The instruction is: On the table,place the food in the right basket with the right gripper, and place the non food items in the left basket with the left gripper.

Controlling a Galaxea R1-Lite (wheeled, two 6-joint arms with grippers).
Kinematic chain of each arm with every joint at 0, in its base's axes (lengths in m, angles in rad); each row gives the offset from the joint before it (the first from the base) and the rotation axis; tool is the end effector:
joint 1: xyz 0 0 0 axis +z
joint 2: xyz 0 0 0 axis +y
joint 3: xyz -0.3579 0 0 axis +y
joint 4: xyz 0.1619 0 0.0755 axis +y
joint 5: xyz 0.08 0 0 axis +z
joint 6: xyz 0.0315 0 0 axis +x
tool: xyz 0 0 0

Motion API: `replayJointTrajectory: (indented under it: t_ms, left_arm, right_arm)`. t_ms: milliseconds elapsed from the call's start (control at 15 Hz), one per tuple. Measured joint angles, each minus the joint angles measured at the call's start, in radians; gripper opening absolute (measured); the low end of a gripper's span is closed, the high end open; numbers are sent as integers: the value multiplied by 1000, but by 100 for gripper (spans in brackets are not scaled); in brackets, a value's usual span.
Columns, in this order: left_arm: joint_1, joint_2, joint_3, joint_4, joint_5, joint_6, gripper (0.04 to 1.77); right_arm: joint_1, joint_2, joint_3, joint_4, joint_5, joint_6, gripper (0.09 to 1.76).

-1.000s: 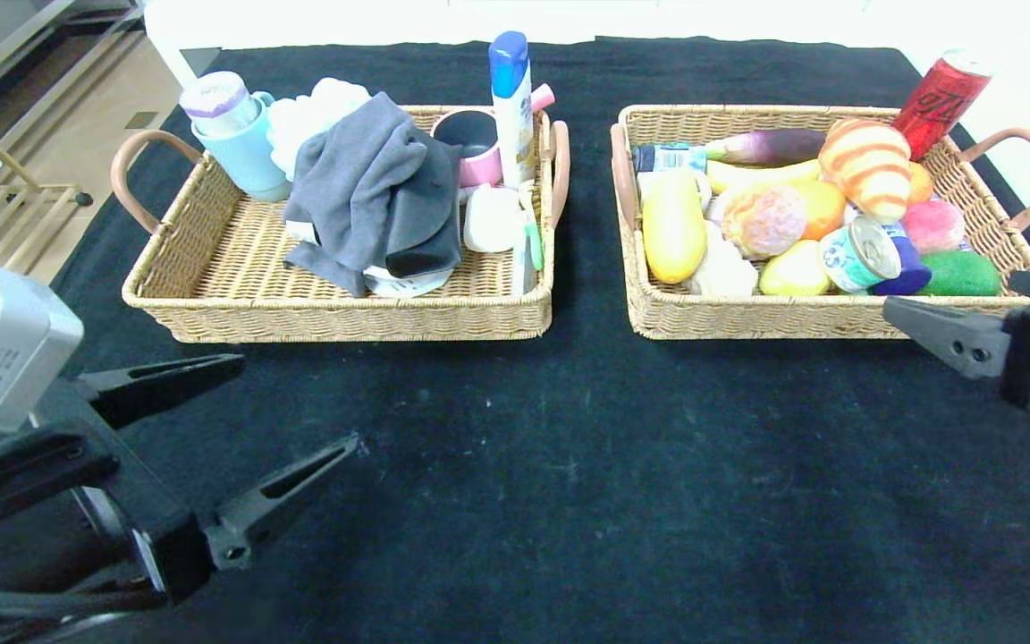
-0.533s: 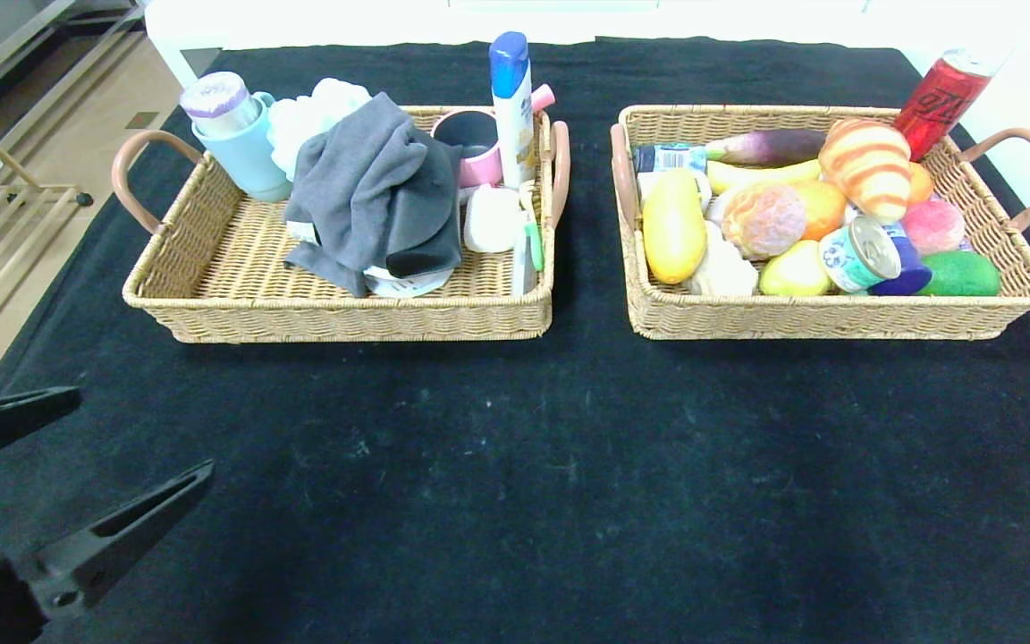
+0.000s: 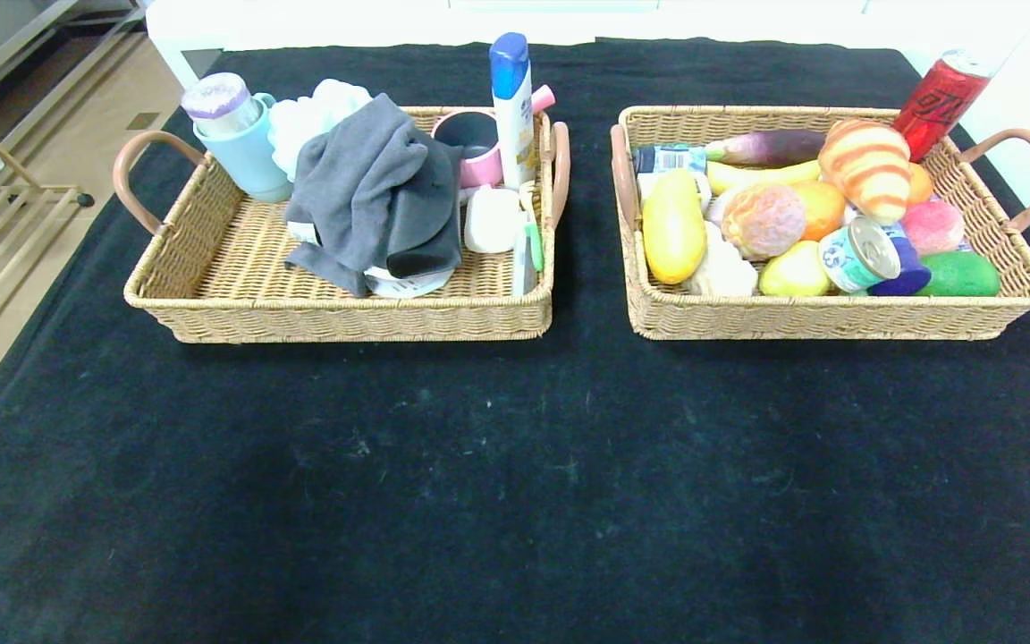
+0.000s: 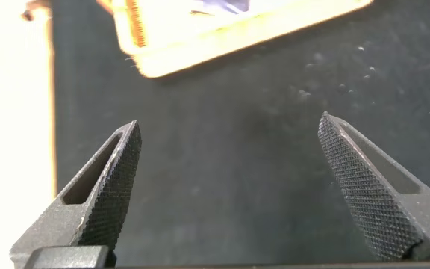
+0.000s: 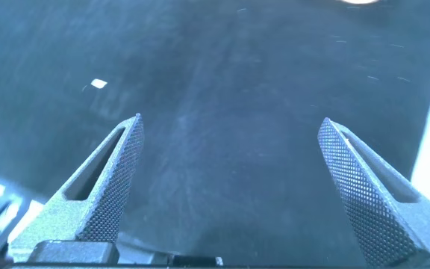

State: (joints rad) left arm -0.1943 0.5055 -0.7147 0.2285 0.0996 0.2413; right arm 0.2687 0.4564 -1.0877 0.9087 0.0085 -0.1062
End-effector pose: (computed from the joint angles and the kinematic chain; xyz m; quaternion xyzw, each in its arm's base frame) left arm -0.0574 0.0145 0.2786 0.1216 0.0038 -0.0481 0.9914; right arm -0.1234 -0.0337 0.2837 -0.0700 0.1296 0.1439 0.9786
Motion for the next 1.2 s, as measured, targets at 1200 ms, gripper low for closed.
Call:
replayJointTrajectory:
  t_ms: [1200]
  left_arm:
    - [192, -454, 107, 249, -264, 48, 172]
  right_arm:
    - [-266, -396, 376, -217, 162, 86, 170]
